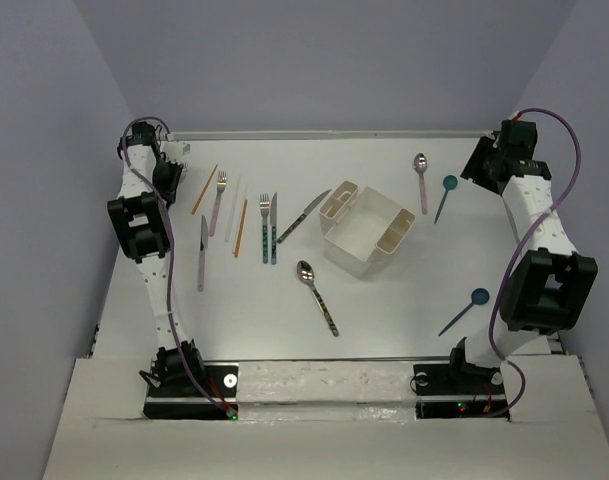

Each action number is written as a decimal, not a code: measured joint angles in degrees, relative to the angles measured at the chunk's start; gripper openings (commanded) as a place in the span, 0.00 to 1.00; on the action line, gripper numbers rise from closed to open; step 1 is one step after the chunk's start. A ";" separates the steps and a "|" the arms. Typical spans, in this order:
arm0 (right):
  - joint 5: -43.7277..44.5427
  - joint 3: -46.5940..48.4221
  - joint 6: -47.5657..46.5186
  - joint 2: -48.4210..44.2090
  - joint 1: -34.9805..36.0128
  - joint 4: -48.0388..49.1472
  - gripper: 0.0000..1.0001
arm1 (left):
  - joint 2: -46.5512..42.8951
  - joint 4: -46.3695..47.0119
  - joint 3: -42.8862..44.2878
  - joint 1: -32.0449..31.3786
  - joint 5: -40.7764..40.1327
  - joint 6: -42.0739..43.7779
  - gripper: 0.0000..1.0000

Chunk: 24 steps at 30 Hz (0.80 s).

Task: Sort the eating utensils into containers

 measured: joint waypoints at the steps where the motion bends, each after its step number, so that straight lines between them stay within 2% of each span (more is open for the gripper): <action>1: 0.02 0.00 0.00 0.02 0.00 -0.04 0.59 | -1.97 1.88 -3.56 0.00 -0.20 0.09 0.00; 4: 0.17 0.00 -0.02 0.02 0.00 -0.11 0.59 | -6.12 5.68 -11.08 -0.04 -0.42 0.26 0.00; 11: 0.17 0.00 -0.22 -0.04 0.00 -0.13 0.60 | -9.20 11.96 -16.68 0.02 1.03 -2.64 0.00; 16: 0.13 -1.27 -1.18 -2.51 0.00 -0.46 0.60 | -14.21 17.59 -24.02 0.81 6.19 -6.84 0.00; 21: -1.27 -1.86 -1.97 -7.61 0.00 -0.98 0.60 | -19.69 19.56 -24.74 1.64 13.07 -10.19 0.00; 24: -3.98 -1.86 -2.60 -11.58 0.00 -0.94 0.59 | -23.52 18.95 -22.36 1.88 17.22 -11.85 0.00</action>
